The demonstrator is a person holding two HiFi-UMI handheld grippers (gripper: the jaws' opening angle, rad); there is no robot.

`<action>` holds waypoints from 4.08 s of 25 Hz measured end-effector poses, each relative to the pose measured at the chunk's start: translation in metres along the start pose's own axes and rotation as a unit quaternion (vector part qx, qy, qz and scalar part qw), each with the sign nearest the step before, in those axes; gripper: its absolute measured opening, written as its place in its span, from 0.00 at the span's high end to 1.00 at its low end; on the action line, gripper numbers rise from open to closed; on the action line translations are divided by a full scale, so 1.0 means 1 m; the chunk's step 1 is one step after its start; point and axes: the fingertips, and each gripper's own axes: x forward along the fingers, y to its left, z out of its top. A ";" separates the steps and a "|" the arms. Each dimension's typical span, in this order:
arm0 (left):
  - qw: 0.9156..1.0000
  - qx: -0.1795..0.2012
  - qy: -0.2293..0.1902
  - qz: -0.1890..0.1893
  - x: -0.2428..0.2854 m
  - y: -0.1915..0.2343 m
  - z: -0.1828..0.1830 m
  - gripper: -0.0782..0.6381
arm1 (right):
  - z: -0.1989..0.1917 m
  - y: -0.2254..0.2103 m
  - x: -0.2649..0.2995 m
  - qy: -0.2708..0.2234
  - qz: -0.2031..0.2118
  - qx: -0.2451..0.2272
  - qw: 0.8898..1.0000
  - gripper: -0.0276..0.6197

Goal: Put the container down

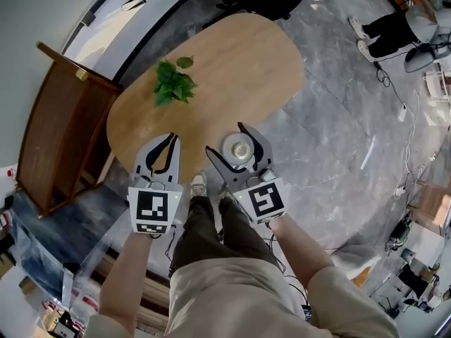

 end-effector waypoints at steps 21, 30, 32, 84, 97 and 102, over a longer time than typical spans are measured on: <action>0.995 -0.035 0.083 -0.048 0.124 -0.027 -0.205 0.87 | -0.239 0.004 0.095 0.080 0.033 0.001 0.996 0.44; 0.991 -0.052 0.112 -0.056 0.147 -0.038 -0.281 0.87 | -0.321 0.007 0.126 0.098 0.053 -0.013 0.994 0.44; 0.990 -0.055 0.117 -0.057 0.153 -0.039 -0.291 0.87 | -0.333 0.004 0.131 0.100 0.048 -0.008 0.994 0.44; 0.991 -0.054 0.117 -0.038 0.046 -0.027 -0.118 0.87 | -0.131 -0.016 0.030 0.152 -0.004 0.003 0.988 0.43; 1.000 0.027 0.013 -0.003 -0.057 -0.019 0.029 0.87 | 0.052 -0.019 -0.064 0.045 -0.061 0.018 0.997 0.73; 0.999 0.013 -0.048 0.008 -0.105 -0.017 0.100 0.87 | 0.112 -0.014 -0.104 0.016 -0.062 0.006 0.998 0.80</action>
